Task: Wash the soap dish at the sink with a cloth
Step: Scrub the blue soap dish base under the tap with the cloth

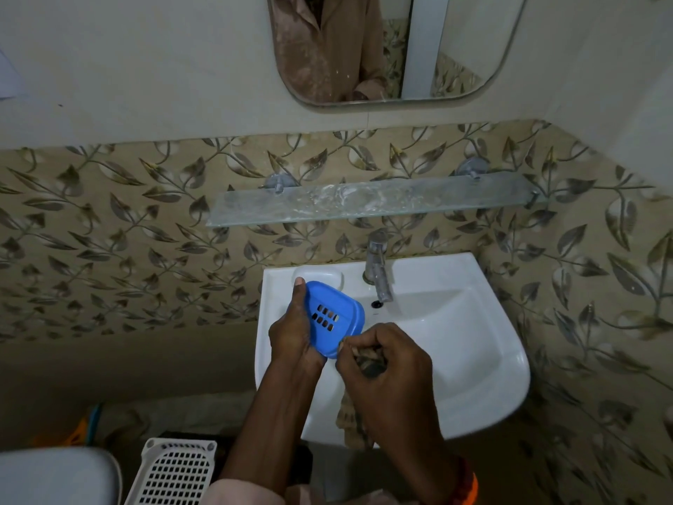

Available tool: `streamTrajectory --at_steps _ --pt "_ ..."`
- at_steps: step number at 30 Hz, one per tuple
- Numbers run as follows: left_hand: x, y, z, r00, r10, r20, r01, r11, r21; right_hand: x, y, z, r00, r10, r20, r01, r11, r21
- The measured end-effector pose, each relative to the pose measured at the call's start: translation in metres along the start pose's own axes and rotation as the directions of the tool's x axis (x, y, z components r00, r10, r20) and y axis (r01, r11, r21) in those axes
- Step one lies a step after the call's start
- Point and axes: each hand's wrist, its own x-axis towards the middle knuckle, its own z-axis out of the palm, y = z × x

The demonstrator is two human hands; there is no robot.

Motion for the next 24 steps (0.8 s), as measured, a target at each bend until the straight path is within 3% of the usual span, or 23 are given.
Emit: streamTrajectory --at_steps 5,10,13,15,18,21,24 --pt "-0.007 -0.006 0.003 0.997 -0.076 -0.021 0.075 0.996 -0.047 0.007 0.003 -0.004 0.966 0.258 0.033 -0.260 0.953 0.153" --pt "-0.023 -0.022 -0.003 0.995 -0.096 0.029 0.098 0.990 -0.105 0.018 -0.001 -0.018 0.913 0.389 0.120 -0.407 0.877 0.257" --pt "-0.028 -0.034 -0.017 0.997 -0.023 0.072 0.015 0.994 0.111 0.035 -0.001 -0.033 0.815 0.523 0.250 -0.578 0.766 0.281" --pt "-0.032 -0.038 -0.022 0.981 0.135 0.135 -0.175 0.919 0.352 0.044 0.000 -0.041 0.718 0.598 0.355 -0.692 0.667 0.276" --pt "-0.038 -0.037 -0.023 0.869 0.275 0.412 -0.472 0.711 0.521 0.056 0.002 -0.053 0.622 0.596 0.508 -0.777 0.552 0.303" --pt "-0.035 -0.036 -0.031 0.696 0.281 0.661 -0.662 0.607 0.439 0.067 0.003 -0.064 0.608 0.504 0.614 -0.787 0.484 0.383" --pt "-0.035 -0.038 -0.032 0.592 0.292 0.751 -0.782 0.432 0.449 0.074 0.000 -0.071 0.613 0.470 0.636 -0.776 0.509 0.372"
